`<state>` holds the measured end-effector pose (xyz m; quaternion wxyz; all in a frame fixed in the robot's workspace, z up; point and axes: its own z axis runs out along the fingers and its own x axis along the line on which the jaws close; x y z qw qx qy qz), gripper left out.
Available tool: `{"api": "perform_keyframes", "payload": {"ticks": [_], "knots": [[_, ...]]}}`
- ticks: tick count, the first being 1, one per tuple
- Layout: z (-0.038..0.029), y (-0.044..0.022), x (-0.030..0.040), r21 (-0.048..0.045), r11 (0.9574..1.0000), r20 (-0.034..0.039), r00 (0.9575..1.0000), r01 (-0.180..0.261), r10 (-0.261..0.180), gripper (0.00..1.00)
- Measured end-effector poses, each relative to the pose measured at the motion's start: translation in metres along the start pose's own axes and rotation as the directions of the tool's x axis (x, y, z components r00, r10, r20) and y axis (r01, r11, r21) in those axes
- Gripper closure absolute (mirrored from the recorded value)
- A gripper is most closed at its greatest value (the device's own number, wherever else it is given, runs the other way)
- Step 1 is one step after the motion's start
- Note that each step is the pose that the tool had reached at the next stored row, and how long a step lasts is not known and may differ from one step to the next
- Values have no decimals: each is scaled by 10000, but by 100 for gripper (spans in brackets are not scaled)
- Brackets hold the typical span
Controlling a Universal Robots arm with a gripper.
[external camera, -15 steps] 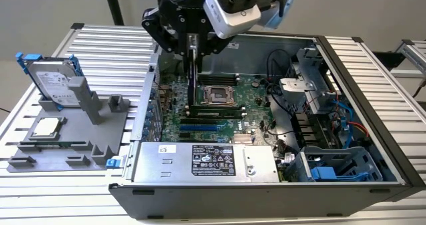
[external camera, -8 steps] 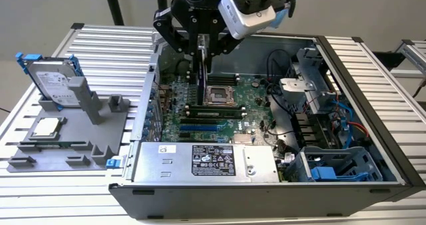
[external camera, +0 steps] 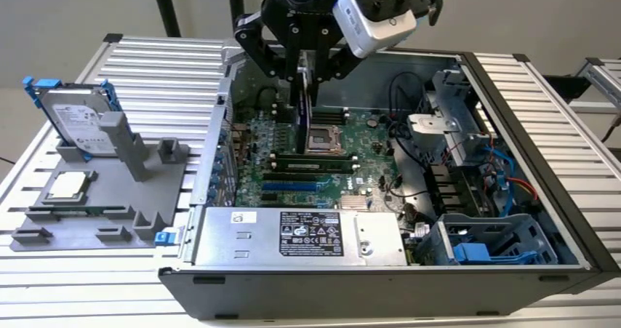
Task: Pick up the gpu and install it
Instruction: 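Pick up the gpu and move the gpu toward the slot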
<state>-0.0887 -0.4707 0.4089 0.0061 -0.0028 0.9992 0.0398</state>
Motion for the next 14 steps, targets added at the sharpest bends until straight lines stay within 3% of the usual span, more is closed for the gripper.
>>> {"api": "perform_keyframes", "payload": {"ticks": [14], "knots": [[3,-1,-198,0,10000,0,10000,0,0,100]]}}
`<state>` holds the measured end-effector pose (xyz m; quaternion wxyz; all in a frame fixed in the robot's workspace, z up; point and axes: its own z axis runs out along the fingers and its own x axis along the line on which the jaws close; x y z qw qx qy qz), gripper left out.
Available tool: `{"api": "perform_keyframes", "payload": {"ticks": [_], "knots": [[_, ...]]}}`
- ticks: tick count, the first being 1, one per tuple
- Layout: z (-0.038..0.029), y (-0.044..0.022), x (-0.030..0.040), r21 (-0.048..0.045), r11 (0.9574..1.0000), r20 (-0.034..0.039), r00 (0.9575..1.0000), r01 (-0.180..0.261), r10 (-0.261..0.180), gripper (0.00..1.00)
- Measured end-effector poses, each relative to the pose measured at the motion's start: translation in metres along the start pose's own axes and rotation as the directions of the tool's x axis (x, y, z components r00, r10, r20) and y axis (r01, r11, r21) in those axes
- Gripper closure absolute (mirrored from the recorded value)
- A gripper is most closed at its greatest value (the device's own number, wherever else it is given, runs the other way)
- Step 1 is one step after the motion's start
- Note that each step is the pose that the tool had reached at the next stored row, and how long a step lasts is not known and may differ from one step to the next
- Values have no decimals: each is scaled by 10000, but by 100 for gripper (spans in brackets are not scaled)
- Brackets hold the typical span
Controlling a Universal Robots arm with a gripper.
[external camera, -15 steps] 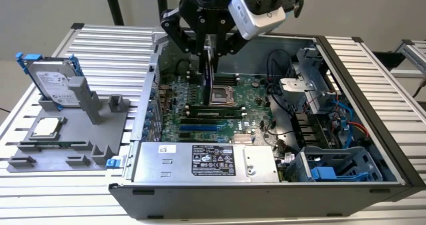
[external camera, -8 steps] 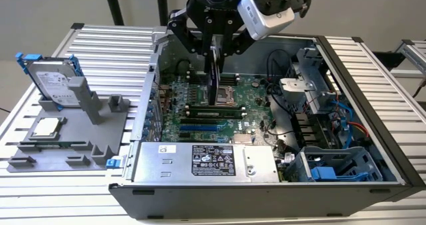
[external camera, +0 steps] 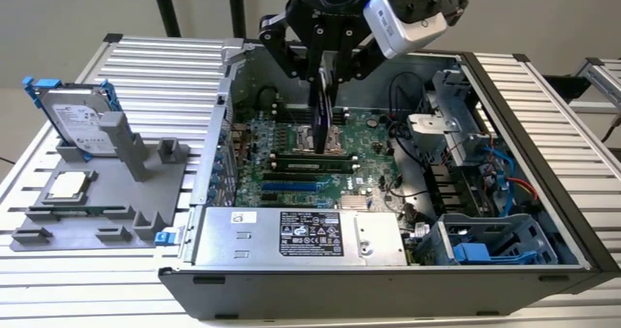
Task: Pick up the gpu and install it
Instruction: 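Pick up the gpu and move the gpu toward the slot, then insert the gpu into the slot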
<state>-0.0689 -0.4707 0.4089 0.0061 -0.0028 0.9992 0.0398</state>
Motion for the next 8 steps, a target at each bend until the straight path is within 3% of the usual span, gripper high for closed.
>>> {"api": "perform_keyframes", "payload": {"ticks": [4,8], "knots": [[1,0,-44,0,10000,0,10000,1,-1,100],[0,0,-45,0,10000,0,10000,0,0,100]]}}
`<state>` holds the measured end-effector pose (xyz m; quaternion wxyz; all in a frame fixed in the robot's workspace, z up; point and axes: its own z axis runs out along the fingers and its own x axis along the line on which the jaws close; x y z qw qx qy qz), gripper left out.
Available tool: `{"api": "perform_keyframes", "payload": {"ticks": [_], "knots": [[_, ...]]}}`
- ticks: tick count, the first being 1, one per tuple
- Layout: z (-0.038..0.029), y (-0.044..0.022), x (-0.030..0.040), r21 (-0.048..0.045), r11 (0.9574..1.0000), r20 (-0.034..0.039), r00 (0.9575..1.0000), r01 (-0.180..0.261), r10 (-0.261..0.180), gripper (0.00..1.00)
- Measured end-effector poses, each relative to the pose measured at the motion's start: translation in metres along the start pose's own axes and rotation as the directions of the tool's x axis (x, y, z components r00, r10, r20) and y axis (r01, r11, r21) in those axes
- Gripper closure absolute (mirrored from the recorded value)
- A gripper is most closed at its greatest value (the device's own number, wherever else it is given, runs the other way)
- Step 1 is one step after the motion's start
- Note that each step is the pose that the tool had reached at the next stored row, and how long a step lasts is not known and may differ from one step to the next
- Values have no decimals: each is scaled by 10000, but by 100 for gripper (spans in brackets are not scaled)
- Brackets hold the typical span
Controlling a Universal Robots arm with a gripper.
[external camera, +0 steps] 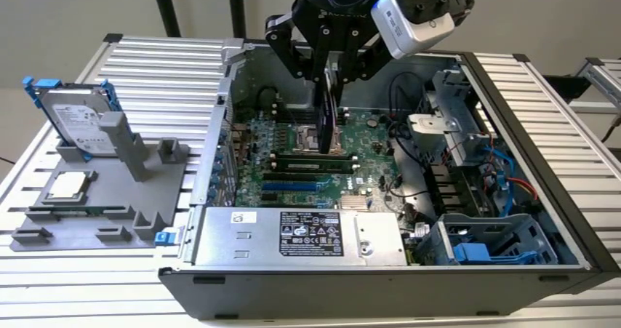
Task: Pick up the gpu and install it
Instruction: 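Insert the gpu into the slot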
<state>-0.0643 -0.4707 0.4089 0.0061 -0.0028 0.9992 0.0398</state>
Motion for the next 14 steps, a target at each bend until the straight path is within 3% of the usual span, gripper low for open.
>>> {"api": "perform_keyframes", "payload": {"ticks": [14], "knots": [[0,0,-2,0,10000,0,10000,0,0,100]]}}
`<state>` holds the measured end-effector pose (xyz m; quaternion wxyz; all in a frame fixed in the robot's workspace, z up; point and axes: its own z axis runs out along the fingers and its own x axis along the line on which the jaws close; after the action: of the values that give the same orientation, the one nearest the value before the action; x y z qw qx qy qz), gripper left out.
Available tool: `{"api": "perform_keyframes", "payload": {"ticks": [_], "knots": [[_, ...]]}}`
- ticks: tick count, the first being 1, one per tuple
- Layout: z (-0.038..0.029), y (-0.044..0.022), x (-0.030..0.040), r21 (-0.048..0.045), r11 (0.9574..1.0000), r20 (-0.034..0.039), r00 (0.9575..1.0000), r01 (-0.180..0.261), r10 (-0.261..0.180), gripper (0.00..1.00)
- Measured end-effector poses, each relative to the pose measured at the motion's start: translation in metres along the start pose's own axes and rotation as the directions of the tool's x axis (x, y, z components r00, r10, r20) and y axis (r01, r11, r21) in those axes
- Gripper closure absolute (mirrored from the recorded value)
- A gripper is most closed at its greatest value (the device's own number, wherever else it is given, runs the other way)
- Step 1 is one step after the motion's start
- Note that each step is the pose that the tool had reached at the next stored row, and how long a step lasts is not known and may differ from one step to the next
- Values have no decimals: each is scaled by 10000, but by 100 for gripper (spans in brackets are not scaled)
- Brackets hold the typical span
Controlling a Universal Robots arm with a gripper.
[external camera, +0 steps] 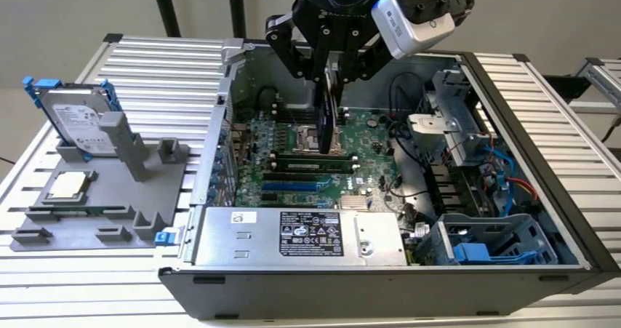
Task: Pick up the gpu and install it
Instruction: 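Insert the gpu into the slot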
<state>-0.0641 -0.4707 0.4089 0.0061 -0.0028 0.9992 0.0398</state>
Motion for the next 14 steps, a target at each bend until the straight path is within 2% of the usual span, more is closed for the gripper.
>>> {"api": "perform_keyframes", "payload": {"ticks": [6,14], "knots": [[0,0,0,-1,10000,-6,10000,72,-72,100],[0,0,-1,-9,9983,-47,9982,591,-591,100]]}}
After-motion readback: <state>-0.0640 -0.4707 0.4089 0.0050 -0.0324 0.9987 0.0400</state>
